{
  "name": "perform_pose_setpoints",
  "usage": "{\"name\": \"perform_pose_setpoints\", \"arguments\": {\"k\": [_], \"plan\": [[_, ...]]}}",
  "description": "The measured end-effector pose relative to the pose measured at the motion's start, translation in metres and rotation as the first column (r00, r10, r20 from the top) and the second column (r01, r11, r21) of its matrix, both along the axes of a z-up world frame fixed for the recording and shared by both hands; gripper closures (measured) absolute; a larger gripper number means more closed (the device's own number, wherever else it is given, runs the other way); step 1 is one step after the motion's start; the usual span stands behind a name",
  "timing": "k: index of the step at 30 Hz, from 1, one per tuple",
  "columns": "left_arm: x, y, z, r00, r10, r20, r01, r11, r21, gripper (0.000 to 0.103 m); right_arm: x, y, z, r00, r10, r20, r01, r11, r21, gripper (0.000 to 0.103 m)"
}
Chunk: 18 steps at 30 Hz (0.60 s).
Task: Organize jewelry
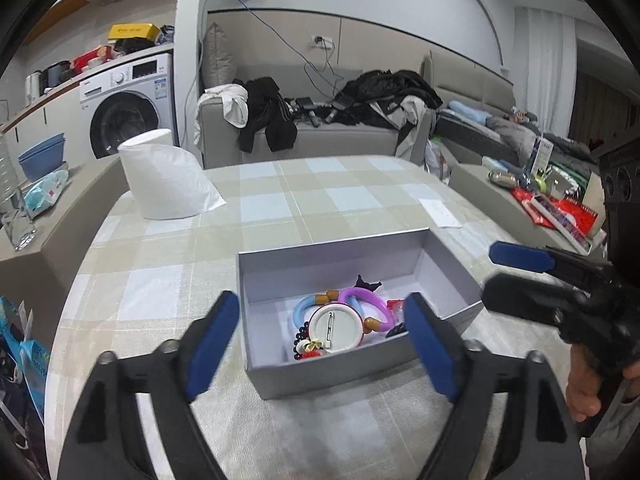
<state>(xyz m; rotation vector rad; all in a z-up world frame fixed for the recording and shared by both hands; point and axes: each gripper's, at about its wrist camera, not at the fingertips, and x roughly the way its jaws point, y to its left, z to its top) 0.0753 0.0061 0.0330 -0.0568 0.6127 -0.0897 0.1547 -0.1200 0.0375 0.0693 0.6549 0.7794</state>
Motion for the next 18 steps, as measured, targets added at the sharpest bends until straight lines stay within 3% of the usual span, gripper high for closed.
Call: {"name": "perform_pose_setpoints", "arguments": {"k": [1, 3, 6, 14, 18], "plan": [[-0.005, 0.001, 0.001, 1.0, 0.012, 0.019, -0.012, 1.0, -0.002, 0.009, -0.005, 0.0, 0.001, 1.0, 0.005, 0.011, -0.005, 1.0, -0.007, 0.0], [-0.014, 0.001, 0.001, 0.998, 0.036, 0.054, -0.036, 0.999, 0.0, 0.001, -0.013, 0.0, 0.002, 0.999, 0.004, 0.044, -0.003, 1.0, -0.023, 0.0], [-0.024, 0.005, -0.002, 0.991, 0.076, 0.108, -0.076, 0.997, -0.003, 0.001, -0.027, 0.003, 0.001, 0.994, 0.0, 0.112, 0.006, 0.998, -0.059, 0.0], [-0.022, 0.015, -0.017, 0.988, 0.114, 0.102, -0.113, 0.993, -0.011, 0.001, -0.044, 0.003, -0.013, 0.974, -0.011, 0.226, 0.034, 0.995, -0.097, 0.0], [-0.025, 0.015, -0.018, 0.987, 0.105, 0.119, -0.103, 0.995, -0.016, 0.001, -0.049, -0.005, -0.014, 0.966, -0.019, 0.259, 0.037, 0.997, -0.064, 0.0]]}}
